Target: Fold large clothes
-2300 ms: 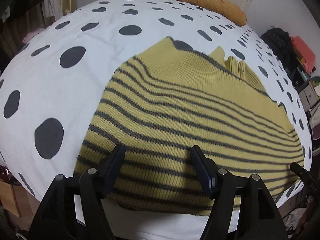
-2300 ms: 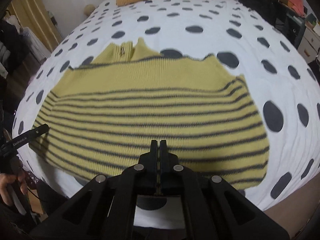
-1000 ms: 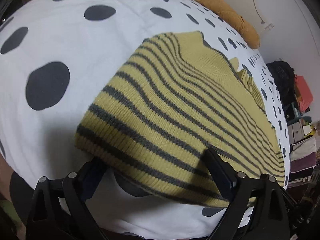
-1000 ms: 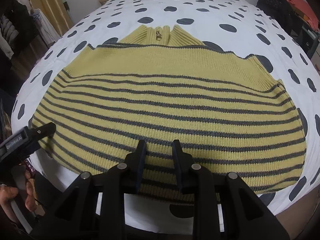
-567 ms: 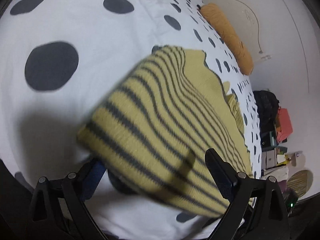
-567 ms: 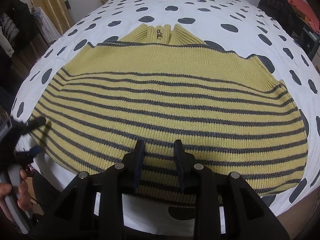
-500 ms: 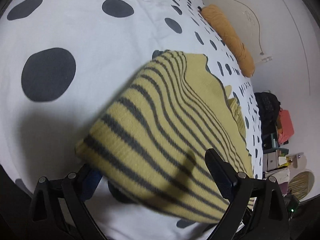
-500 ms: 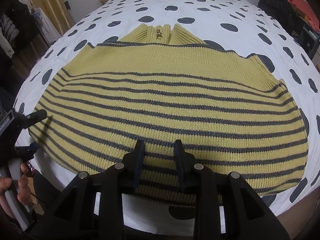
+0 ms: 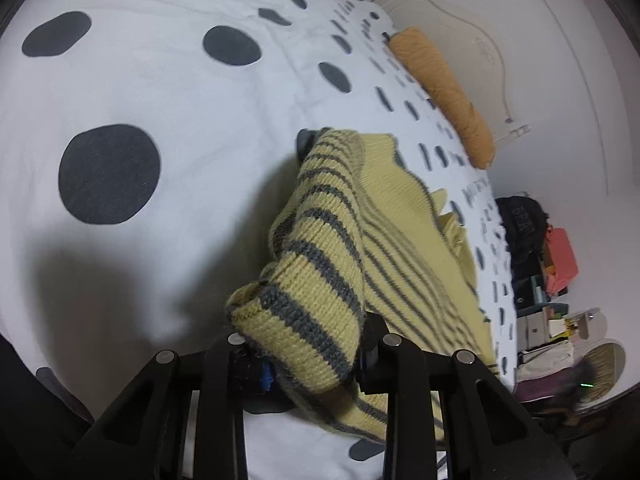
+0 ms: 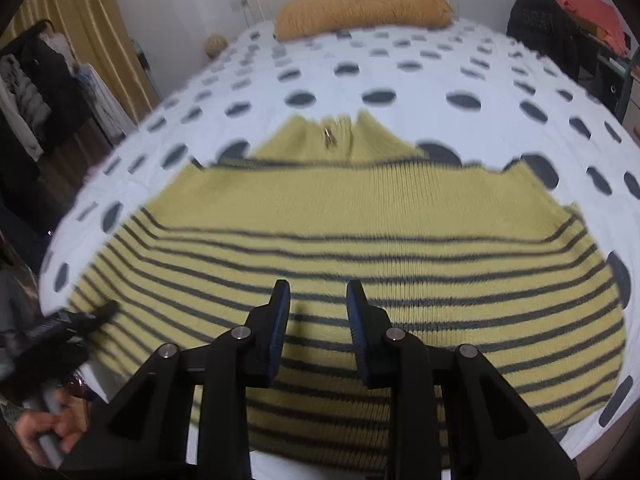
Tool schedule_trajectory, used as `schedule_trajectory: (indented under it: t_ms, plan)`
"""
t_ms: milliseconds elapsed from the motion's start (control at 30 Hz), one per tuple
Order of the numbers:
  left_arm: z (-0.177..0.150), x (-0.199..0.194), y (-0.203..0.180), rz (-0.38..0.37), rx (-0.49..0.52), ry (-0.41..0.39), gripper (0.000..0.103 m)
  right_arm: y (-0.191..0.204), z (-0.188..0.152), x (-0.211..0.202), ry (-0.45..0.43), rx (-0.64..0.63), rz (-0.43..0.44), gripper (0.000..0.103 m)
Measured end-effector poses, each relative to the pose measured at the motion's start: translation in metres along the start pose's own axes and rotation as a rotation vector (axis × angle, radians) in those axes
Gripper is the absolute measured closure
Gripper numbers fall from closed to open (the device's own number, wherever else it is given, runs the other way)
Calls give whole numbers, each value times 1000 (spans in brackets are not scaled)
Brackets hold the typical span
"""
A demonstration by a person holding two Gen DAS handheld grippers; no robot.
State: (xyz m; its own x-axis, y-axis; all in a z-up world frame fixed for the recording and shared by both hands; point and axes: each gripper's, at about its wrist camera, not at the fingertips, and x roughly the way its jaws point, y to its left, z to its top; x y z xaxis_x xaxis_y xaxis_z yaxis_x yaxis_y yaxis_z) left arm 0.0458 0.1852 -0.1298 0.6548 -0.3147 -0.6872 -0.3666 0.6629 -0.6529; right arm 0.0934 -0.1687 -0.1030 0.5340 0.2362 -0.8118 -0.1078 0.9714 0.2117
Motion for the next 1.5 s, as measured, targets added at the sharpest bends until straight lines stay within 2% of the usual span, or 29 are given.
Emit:
schedule_trajectory:
  t_ms: [33,67,167,267,400,467,500,533,567,633,733,867,933,1033,1200,1333,1400,1500]
  plan:
    - [0,-1,-4,-18,5,-3,74,-3,-6,22,59,-3,-7,73]
    - [1,-3,-7,-49,8,-9,74,-6,-12,34,52,-15,-12,74]
    - [2,-9,-15,-71,38,-23,74,-2,-26,33,-63,-92,-44,75]
    - [1,-11,-21,-84,49,-28,74,-8,-29,32,-84,-70,-17,75]
    - [1,-11,-22,-69,46,-28,74,-12,-33,30,-123,-95,13,76]
    - [1,-9,-22,-41,47,-25,74,-15,-36,26,-149,-69,42,78]
    - [1,-8,-23,-23,50,-21,74,-17,-36,21,-178,-68,79,89]
    - [1,-7,-22,-13,55,-18,74,-21,-37,15,-213,-70,129,95]
    - [0,-7,-22,-1,59,-17,74,-24,-37,5,-260,-77,169,95]
    - [-1,-6,-22,17,71,-20,74,-24,-35,-6,-294,-85,165,95]
    - [-2,-4,-25,44,92,-23,74,-22,-31,-12,-289,-75,213,97]
    - [0,-5,-20,-6,39,-30,77,-22,-33,22,-172,-44,158,98]
    - [0,-8,-25,-19,54,-46,79,-25,-39,25,-203,-31,164,101]
    - [-1,-13,-36,-44,66,-71,80,-24,-39,23,-199,-42,146,100]
    - [2,-16,-78,-133,144,-62,80,-26,-40,22,-201,-34,151,100]
    - [-4,-16,-138,-246,271,-33,80,-28,-44,21,-224,-16,156,101]
    - [-17,-11,-179,-330,357,14,80,-31,-47,20,-243,1,162,101]
    - [-48,6,-231,-385,488,100,80,-38,-54,16,-275,53,185,101]
